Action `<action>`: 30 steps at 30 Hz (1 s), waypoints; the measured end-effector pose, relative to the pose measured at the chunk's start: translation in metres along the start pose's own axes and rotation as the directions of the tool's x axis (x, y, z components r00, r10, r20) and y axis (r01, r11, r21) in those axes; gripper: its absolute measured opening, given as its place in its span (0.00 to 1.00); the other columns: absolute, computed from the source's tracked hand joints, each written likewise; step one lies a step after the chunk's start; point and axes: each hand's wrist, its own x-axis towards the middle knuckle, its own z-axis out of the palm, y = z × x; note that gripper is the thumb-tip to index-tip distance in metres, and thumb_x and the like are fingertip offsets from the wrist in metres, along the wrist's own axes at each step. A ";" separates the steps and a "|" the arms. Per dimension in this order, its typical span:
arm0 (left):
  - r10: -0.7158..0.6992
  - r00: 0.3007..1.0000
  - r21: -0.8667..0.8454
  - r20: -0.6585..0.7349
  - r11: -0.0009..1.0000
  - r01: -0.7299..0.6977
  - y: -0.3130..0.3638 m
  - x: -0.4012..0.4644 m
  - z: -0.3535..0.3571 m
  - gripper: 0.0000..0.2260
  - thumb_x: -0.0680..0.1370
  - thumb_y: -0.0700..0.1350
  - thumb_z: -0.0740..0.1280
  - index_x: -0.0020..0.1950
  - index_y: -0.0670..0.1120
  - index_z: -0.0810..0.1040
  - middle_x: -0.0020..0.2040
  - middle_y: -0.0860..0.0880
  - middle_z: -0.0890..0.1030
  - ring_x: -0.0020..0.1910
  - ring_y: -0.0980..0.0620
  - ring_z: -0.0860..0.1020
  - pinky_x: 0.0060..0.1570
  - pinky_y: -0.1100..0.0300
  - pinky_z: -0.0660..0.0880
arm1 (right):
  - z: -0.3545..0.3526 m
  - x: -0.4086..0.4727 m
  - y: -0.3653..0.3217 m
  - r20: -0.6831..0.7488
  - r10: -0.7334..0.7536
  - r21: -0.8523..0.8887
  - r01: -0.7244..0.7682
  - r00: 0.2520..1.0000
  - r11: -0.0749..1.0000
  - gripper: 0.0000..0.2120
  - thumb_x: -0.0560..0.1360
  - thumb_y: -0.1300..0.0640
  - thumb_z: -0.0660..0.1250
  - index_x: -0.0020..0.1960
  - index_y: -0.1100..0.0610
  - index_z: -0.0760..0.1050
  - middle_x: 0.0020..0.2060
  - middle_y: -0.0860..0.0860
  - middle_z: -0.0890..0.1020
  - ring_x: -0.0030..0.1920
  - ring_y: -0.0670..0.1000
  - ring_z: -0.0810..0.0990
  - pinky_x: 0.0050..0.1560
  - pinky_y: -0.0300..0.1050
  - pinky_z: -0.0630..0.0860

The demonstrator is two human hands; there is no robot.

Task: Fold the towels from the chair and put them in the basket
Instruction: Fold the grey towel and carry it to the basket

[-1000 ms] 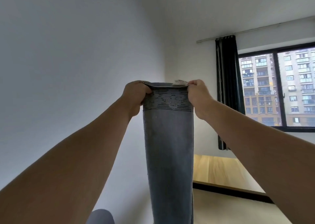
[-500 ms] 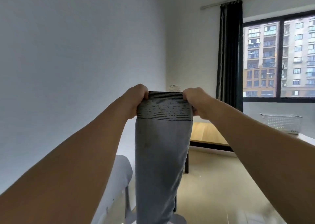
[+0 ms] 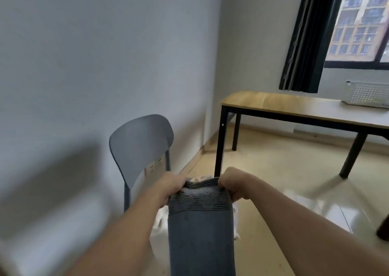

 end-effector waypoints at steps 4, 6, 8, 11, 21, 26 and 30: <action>-0.130 0.979 -0.037 0.156 0.990 0.138 -0.047 0.003 0.036 0.08 0.76 0.35 0.55 0.42 0.44 0.71 0.25 0.49 0.74 0.19 0.55 0.72 0.20 0.67 0.67 | 0.040 0.038 0.050 0.104 0.131 -0.093 -0.121 0.986 0.988 0.10 0.76 0.67 0.54 0.52 0.65 0.72 0.48 0.62 0.80 0.47 0.63 0.83 0.45 0.61 0.82; -0.154 0.972 -0.045 0.178 0.985 0.165 -0.060 0.021 0.044 0.09 0.75 0.35 0.55 0.39 0.46 0.69 0.23 0.51 0.72 0.18 0.55 0.70 0.22 0.68 0.65 | 0.047 0.057 0.062 0.106 0.143 -0.097 -0.133 0.984 0.986 0.08 0.76 0.67 0.54 0.44 0.64 0.71 0.42 0.61 0.79 0.41 0.62 0.82 0.38 0.56 0.83; -0.157 0.975 -0.059 0.159 0.984 0.169 -0.061 0.045 0.046 0.08 0.73 0.36 0.57 0.37 0.47 0.69 0.26 0.48 0.70 0.23 0.52 0.67 0.26 0.67 0.62 | 0.045 0.081 0.064 0.051 0.074 -0.115 -0.068 0.996 0.991 0.09 0.76 0.66 0.55 0.38 0.60 0.68 0.34 0.57 0.74 0.34 0.57 0.76 0.28 0.47 0.77; -0.114 0.993 -0.134 0.011 0.984 0.115 -0.054 0.096 0.045 0.09 0.73 0.37 0.59 0.33 0.45 0.69 0.29 0.47 0.70 0.27 0.49 0.68 0.27 0.65 0.62 | 0.040 0.125 0.060 -0.052 -0.081 -0.119 0.075 0.995 0.990 0.05 0.74 0.60 0.59 0.39 0.56 0.70 0.35 0.54 0.75 0.37 0.55 0.75 0.36 0.45 0.75; -0.111 0.954 -0.060 -0.277 0.993 0.098 -0.104 0.242 0.088 0.09 0.78 0.44 0.57 0.47 0.42 0.75 0.47 0.44 0.77 0.49 0.42 0.73 0.49 0.54 0.69 | 0.068 0.246 0.060 -0.030 -0.004 0.127 0.008 1.000 0.992 0.05 0.77 0.59 0.61 0.51 0.56 0.74 0.50 0.57 0.80 0.54 0.58 0.77 0.57 0.54 0.75; 0.199 0.910 -0.002 -0.364 0.977 -0.214 -0.135 0.236 0.108 0.06 0.66 0.45 0.59 0.33 0.44 0.73 0.29 0.50 0.75 0.36 0.48 0.73 0.38 0.57 0.68 | 0.077 0.270 0.065 0.175 0.075 0.288 -0.124 0.982 0.950 0.05 0.77 0.62 0.63 0.44 0.60 0.76 0.49 0.60 0.82 0.51 0.58 0.80 0.58 0.55 0.77; 0.225 0.941 -0.040 -0.254 0.969 -0.243 -0.130 0.241 0.102 0.05 0.65 0.47 0.57 0.35 0.48 0.71 0.29 0.52 0.73 0.35 0.52 0.70 0.36 0.60 0.66 | 0.068 0.266 0.063 0.253 0.013 0.366 -0.108 0.967 0.924 0.07 0.78 0.62 0.63 0.42 0.59 0.76 0.40 0.55 0.81 0.39 0.52 0.79 0.37 0.43 0.75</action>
